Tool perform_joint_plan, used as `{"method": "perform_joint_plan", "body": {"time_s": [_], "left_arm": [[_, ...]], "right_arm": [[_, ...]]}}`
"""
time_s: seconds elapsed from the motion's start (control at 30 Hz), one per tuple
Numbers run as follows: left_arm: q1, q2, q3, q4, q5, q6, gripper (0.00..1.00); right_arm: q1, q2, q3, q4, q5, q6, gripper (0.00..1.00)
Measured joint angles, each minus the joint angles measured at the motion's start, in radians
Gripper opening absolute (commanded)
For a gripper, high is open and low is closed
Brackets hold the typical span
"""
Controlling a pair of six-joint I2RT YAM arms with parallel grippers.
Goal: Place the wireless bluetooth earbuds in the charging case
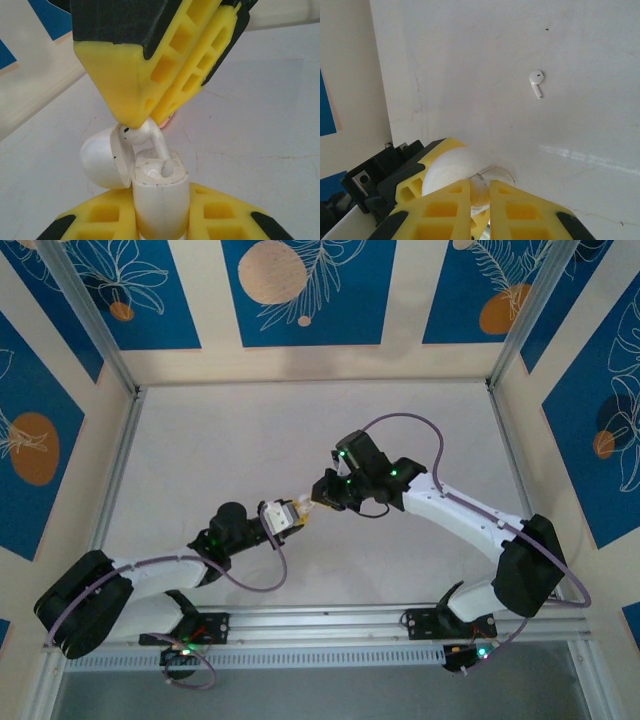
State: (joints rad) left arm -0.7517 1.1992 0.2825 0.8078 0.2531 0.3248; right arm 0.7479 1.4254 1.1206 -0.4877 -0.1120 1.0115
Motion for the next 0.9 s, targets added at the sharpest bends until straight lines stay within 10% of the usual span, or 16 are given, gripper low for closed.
{"method": "perform_joint_plan", "body": {"time_s": [0.9], "left_arm": [[-0.018, 0.027, -0.024, 0.140, -0.102, 0.026, 0.20]], "right_arm": [[-0.004, -0.018, -0.039, 0.129, -0.039, 0.081, 0.29]]}}
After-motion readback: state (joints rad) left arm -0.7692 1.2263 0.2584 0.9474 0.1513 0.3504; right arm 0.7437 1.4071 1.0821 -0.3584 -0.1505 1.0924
